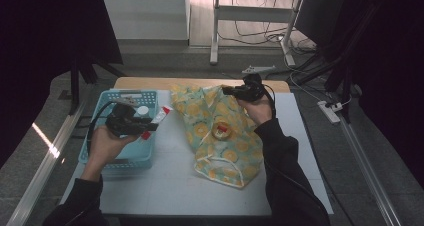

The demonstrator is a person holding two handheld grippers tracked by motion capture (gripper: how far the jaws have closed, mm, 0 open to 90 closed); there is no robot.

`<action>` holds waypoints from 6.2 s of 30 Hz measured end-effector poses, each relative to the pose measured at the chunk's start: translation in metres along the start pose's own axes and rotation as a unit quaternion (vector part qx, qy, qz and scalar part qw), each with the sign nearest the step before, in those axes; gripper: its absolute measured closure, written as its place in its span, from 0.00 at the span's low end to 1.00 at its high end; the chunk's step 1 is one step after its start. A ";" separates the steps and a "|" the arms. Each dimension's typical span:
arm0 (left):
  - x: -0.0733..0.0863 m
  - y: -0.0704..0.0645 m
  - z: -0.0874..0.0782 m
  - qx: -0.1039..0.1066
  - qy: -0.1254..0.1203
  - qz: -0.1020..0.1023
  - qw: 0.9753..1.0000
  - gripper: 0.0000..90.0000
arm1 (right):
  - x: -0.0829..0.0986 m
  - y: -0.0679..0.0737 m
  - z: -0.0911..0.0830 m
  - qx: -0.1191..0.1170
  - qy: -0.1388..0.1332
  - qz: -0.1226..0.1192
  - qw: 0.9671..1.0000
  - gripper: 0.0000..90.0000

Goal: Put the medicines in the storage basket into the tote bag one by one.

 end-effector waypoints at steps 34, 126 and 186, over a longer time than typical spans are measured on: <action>-0.059 -0.086 0.177 0.058 0.063 0.074 0.994 0.78 | -0.007 -0.001 -0.006 0.003 -0.006 -0.003 1.000 0.99; -0.054 -0.036 0.119 0.021 -0.045 0.047 0.998 0.06 | 0.002 -0.005 -0.006 0.012 0.001 0.012 1.000 0.99; 0.026 0.138 0.069 -0.197 0.080 -0.059 0.975 0.23 | 0.002 0.008 0.000 -0.011 0.000 0.003 1.000 0.99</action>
Point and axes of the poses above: each handheld gripper's, and its own axes: z roughly forward along the jaws, x roughly out of its underside, y roughly to its left, the point moved 3 cm from there along z, roughly forward along the jaws, and after that the axes turned 7 degrees about -y, right-handed, at the moved point
